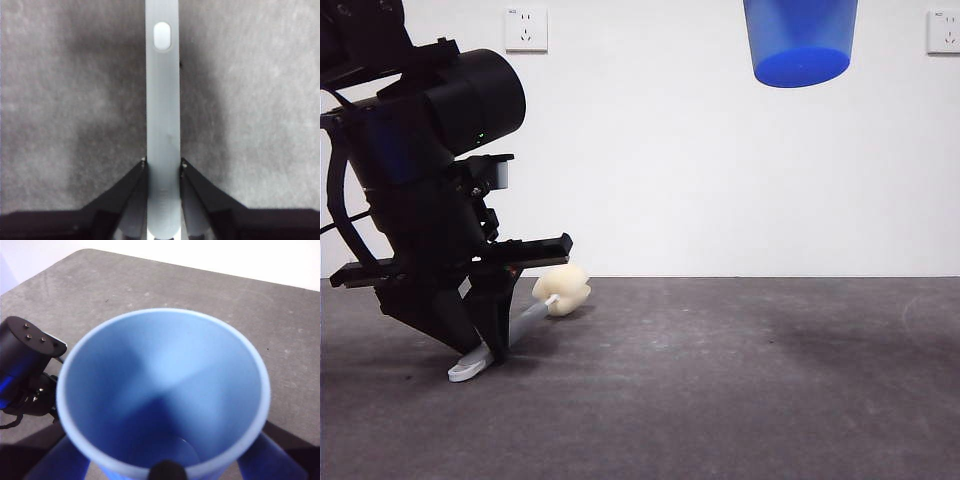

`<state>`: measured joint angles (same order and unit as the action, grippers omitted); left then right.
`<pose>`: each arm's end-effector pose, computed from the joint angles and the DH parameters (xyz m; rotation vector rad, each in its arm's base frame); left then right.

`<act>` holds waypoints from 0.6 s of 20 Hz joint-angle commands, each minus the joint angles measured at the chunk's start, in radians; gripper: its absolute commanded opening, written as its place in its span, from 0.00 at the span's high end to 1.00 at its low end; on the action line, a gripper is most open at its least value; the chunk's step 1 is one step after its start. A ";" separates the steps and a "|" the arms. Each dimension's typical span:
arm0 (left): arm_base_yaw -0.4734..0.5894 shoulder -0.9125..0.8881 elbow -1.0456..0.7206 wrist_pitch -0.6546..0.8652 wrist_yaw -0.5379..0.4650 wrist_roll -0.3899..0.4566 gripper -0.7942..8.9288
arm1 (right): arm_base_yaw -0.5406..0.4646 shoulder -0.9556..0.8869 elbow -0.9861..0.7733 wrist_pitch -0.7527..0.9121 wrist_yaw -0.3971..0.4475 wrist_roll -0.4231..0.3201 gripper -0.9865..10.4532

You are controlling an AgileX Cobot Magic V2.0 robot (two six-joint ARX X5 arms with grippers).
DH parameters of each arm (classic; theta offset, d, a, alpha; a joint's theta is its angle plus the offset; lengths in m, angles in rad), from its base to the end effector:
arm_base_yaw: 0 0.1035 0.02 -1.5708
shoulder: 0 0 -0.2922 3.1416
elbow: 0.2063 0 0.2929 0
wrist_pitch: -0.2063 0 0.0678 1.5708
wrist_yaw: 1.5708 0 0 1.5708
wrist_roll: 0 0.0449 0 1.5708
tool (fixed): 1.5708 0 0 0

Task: Pick up the cup brush,pick up the cup,insert the brush into the cup,clean the cup,put the cup brush back,put the cup back to the fixed position on the table

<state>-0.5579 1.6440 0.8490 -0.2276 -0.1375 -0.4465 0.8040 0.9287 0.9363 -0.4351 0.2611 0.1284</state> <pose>0.2947 -0.1766 0.1365 -0.0549 1.0230 -0.1582 0.1696 0.1593 0.3536 -0.0959 0.4056 0.5086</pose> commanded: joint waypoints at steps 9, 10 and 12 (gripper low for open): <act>0.003 0.032 -0.009 0.002 0.050 -0.083 0.76 | 0.000 -0.001 -0.002 0.007 0.002 0.013 0.93; 0.003 0.032 -0.009 -0.002 0.068 -0.077 0.64 | 0.000 -0.001 -0.002 0.007 0.002 0.013 0.93; 0.003 0.031 -0.009 -0.018 0.071 -0.073 0.56 | 0.000 0.000 -0.002 0.007 0.002 0.013 0.93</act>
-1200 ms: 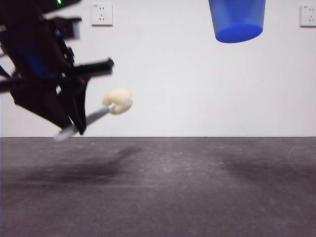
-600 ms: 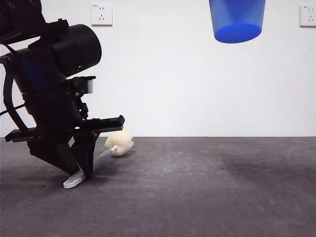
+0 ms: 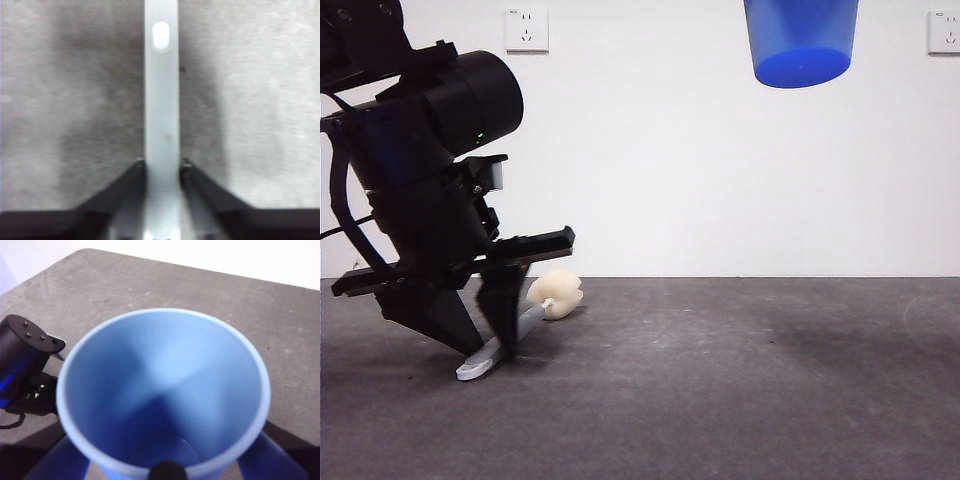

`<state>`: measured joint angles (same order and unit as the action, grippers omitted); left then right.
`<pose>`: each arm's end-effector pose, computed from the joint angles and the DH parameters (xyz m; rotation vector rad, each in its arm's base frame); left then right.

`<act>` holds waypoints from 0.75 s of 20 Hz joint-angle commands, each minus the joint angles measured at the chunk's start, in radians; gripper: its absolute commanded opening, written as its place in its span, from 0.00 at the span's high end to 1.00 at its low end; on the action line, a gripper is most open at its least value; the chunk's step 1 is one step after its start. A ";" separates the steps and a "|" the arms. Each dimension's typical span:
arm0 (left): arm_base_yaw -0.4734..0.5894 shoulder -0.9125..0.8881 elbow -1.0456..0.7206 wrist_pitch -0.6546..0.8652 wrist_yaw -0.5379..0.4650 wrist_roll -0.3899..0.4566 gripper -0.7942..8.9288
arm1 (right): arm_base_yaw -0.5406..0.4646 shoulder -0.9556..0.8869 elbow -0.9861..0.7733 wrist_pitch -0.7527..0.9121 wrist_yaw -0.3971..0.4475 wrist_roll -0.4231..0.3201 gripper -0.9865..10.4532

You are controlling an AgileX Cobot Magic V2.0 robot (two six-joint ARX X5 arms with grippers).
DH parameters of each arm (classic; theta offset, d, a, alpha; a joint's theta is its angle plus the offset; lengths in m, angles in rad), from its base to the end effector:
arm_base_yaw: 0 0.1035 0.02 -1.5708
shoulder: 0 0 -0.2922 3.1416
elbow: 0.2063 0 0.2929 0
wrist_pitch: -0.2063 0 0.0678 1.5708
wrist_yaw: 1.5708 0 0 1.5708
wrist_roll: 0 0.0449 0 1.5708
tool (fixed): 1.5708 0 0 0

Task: Pick up the cup brush,pick up the cup,insert the brush into the cup,clean the cup,put the cup brush back,put the cup back to the fixed position on the table

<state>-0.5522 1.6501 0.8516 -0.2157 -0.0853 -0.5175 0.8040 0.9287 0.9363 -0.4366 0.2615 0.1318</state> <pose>0.2963 -0.1780 0.1357 -0.1479 1.0439 -0.1626 0.1696 0.1593 0.3534 -0.0934 0.4077 0.5074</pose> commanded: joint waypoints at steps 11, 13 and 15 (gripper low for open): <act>0.005 -0.143 -0.011 -0.123 0.007 0.122 0.56 | -0.047 0.132 -0.090 0.221 0.000 0.002 0.93; 0.004 -0.225 -0.011 -0.154 0.013 0.142 0.56 | -0.086 0.182 -0.135 0.297 -0.008 -0.002 0.93; 0.002 -0.327 -0.011 -0.193 0.033 0.156 0.56 | -0.140 0.233 -0.175 0.370 -0.070 -0.005 0.93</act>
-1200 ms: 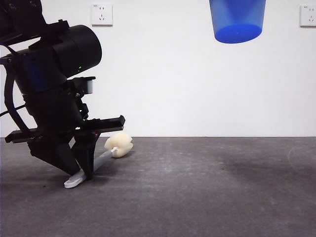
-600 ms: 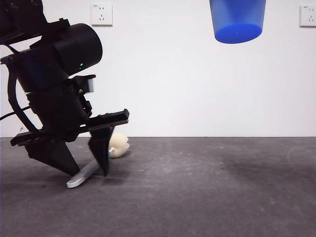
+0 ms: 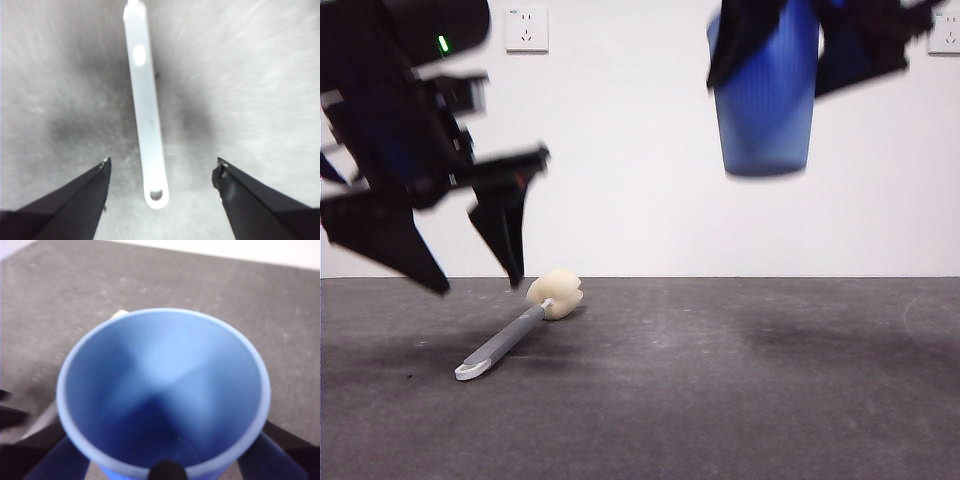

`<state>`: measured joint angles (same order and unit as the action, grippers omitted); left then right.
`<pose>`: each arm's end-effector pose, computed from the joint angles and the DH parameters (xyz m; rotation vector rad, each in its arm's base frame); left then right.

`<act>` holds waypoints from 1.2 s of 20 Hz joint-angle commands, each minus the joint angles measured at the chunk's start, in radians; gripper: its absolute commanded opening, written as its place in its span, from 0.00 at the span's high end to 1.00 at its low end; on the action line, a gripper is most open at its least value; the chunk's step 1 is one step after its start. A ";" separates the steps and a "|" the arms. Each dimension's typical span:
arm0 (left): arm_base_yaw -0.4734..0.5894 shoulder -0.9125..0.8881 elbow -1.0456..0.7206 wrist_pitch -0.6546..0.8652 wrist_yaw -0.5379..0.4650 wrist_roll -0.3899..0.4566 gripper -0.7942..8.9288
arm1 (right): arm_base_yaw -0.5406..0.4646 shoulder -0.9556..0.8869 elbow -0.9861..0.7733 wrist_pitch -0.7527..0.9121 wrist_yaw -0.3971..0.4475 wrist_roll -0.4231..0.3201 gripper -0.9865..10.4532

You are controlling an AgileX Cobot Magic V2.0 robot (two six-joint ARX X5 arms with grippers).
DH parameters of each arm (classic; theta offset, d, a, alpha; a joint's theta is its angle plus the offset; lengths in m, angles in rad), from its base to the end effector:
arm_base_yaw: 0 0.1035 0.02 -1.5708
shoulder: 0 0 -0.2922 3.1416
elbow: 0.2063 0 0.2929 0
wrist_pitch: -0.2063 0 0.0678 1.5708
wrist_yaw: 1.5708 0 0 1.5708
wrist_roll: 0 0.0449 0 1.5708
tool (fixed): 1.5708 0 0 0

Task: Pick up the cup brush,pick up the cup,insert the brush into the cup,clean the cup,put the cup brush back,put the cup back to the fixed position on the table

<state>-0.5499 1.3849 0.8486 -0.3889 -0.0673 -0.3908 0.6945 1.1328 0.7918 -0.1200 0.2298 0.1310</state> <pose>0.2666 -0.1599 0.2058 -0.0745 0.9562 -0.2653 0.2265 0.1753 0.2792 -0.0806 0.4446 0.4275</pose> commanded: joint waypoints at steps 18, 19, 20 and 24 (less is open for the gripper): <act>-0.009 -0.537 -0.008 -0.257 0.204 0.026 0.56 | -0.257 0.505 -0.063 0.492 -0.232 -0.199 0.93; -0.011 -0.537 -0.008 -0.256 0.203 0.026 0.56 | -0.260 0.510 -0.063 0.494 -0.233 -0.201 0.93; -0.011 -0.537 -0.008 -0.256 0.202 0.026 0.56 | -0.262 0.515 -0.063 0.493 -0.239 -0.201 0.93; -0.011 -0.537 -0.008 -0.257 0.201 0.026 0.56 | -0.263 0.524 -0.063 0.449 -0.258 -0.200 0.92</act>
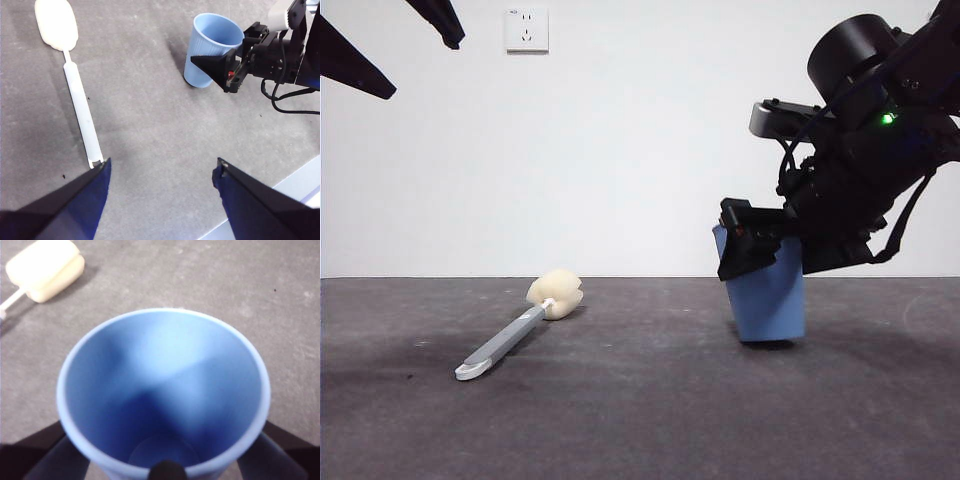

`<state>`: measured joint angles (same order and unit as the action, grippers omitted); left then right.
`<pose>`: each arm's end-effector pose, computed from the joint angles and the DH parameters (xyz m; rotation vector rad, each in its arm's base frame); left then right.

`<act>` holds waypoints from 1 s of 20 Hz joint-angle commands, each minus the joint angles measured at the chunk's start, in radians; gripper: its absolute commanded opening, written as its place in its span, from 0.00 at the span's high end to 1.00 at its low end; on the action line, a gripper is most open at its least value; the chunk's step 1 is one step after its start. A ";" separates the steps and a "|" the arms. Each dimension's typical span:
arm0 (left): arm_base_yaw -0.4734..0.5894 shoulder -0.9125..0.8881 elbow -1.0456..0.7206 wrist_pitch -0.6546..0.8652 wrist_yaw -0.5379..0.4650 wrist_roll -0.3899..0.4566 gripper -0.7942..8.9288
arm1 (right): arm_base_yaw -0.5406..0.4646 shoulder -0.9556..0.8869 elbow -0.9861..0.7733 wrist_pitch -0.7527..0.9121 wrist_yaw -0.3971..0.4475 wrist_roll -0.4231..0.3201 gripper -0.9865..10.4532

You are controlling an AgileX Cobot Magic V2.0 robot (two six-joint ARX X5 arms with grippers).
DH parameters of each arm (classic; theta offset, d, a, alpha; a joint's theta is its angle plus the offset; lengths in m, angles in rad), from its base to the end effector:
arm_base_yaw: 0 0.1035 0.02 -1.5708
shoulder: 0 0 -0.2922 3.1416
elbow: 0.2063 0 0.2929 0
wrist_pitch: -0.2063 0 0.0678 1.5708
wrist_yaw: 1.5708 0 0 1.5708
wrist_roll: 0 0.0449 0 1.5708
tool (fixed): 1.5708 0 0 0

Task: Pick up the cup brush,pick up the cup,insert the brush into the cup,clean the cup,put the cup brush back,put the cup back to the fixed position on the table

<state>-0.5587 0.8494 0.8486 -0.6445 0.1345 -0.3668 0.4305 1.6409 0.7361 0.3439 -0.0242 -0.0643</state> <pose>0.1693 -0.1130 0.3151 -0.2016 0.7552 -0.5406 0.3269 0.1513 0.1467 -0.1757 0.5399 0.4606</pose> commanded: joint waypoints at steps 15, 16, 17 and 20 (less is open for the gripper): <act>-0.003 -0.002 -0.008 -0.026 -0.001 0.029 0.56 | 0.003 0.014 -0.008 -0.122 0.000 0.022 0.47; -0.003 -0.002 -0.008 -0.031 -0.002 0.029 0.56 | 0.003 0.014 -0.008 -0.122 0.000 0.022 0.47; -0.003 -0.002 -0.008 -0.035 -0.002 0.031 0.56 | 0.003 0.014 -0.008 -0.121 0.000 0.022 0.47; -0.003 -0.002 -0.008 -0.039 -0.002 0.031 0.56 | 0.003 0.007 -0.008 -0.122 0.000 0.022 0.47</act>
<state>-0.5591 0.8494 0.8486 -0.6865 0.1345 -0.3492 0.4316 1.6363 0.7418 0.2256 -0.0246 -0.0517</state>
